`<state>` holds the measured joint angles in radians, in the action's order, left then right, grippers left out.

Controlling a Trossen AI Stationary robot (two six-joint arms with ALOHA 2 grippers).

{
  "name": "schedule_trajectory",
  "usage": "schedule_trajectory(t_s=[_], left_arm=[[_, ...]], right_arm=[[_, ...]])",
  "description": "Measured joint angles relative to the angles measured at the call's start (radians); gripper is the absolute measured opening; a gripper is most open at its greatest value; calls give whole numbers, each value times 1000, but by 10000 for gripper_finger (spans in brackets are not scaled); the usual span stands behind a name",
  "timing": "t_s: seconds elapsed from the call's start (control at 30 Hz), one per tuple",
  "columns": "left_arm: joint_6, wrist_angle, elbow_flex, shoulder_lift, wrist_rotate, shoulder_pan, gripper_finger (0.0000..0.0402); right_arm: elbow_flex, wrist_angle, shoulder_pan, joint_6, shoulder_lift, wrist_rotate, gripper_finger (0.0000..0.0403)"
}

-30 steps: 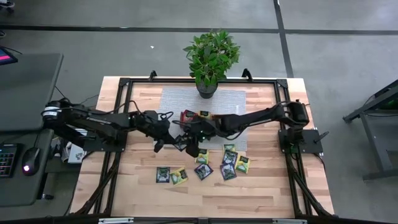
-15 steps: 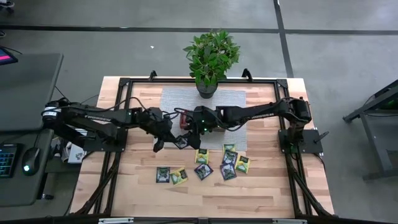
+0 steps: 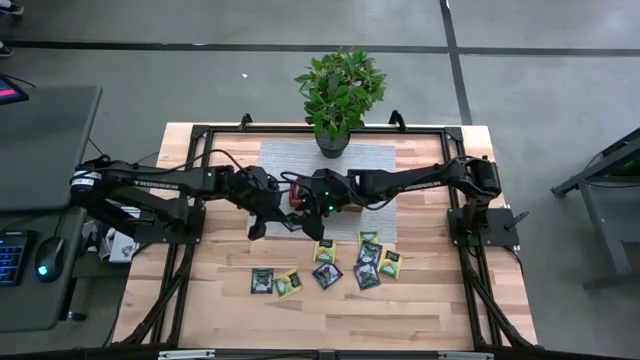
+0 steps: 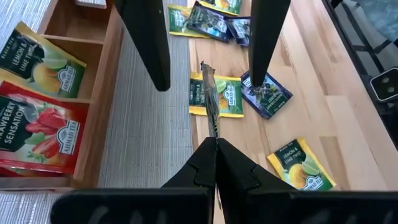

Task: Pick & Place Tea
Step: Put the violet tea bag into the right section of the wooden organizer

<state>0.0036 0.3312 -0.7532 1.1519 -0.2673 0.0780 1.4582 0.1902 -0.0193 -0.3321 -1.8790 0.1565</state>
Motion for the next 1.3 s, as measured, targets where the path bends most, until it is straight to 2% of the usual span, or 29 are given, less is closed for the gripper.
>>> schedule_trajectory(t_s=[0.17,0.47,0.77,0.93,1.3], left_arm=[[0,10,0,0,4,0,0],[-5,9,0,0,13,0,0],[-8,-1,0,0,16,0,0],[-9,-40,0,0,17,0,0],[-13,-45,0,0,19,0,0]], right_arm=[[0,0,0,4,0,-1,177],[0,-15,0,27,0,7,77],[0,-46,0,27,0,7,16],[0,-46,0,22,0,8,11],[0,-46,0,21,0,11,37]])
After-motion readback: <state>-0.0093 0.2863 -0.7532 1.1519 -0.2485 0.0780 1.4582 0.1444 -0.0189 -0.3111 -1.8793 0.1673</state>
